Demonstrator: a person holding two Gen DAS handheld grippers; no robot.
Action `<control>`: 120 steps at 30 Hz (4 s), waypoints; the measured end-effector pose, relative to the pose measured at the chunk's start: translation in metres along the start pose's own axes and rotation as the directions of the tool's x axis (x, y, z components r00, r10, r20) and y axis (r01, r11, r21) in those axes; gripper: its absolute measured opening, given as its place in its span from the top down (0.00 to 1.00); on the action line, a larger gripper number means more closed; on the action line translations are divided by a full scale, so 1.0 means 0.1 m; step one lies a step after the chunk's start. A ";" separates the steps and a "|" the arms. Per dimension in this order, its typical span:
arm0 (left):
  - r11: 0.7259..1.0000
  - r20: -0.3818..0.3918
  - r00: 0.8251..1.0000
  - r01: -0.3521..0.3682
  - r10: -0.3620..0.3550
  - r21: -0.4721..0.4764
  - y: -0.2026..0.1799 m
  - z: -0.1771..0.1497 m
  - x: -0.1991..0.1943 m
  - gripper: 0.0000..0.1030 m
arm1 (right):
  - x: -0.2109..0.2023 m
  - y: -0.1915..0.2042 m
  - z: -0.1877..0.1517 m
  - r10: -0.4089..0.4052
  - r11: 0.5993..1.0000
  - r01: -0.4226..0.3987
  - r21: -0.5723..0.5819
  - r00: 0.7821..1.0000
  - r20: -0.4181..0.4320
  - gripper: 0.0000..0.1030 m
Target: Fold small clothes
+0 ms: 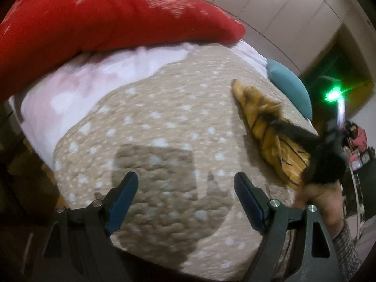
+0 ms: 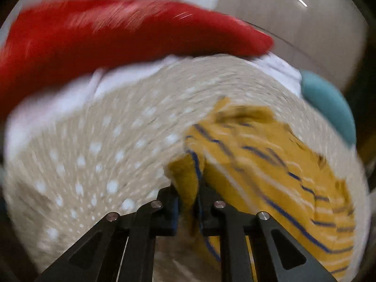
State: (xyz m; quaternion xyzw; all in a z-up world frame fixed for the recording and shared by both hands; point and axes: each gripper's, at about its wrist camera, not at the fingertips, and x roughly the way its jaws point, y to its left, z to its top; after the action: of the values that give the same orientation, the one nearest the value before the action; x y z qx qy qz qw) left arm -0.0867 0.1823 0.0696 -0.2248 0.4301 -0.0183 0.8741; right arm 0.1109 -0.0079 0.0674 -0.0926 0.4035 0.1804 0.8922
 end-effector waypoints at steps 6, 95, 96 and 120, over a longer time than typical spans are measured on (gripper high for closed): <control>0.993 -0.033 0.999 0.029 -0.026 0.118 -0.57 0.00 0.13 0.20 | -0.86 -1.75 -0.40 0.007 0.877 -0.077 0.475 0.989 0.146 0.91; 0.861 0.040 0.998 0.016 -0.042 0.509 -2.13 -0.36 0.27 0.20 | -1.11 -2.85 -1.89 -0.085 0.788 0.134 0.600 0.990 -0.110 0.78; 0.863 0.083 0.996 -0.012 -0.035 0.506 -2.13 -0.38 0.20 0.17 | -1.15 -2.86 -1.93 -0.080 0.782 0.123 0.611 0.992 -0.097 0.77; 0.857 0.182 0.983 -0.099 0.006 0.506 -2.19 -1.02 -0.26 0.00 | -2.01 -1.86 -2.49 -0.216 0.838 0.205 0.506 0.976 -0.038 0.42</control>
State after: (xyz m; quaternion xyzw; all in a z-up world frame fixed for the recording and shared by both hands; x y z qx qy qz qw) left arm -0.1447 -0.0467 0.1242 0.0272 0.3379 -0.0887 0.9366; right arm -0.1086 -0.3056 0.0588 0.1031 0.4149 -0.0299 0.9035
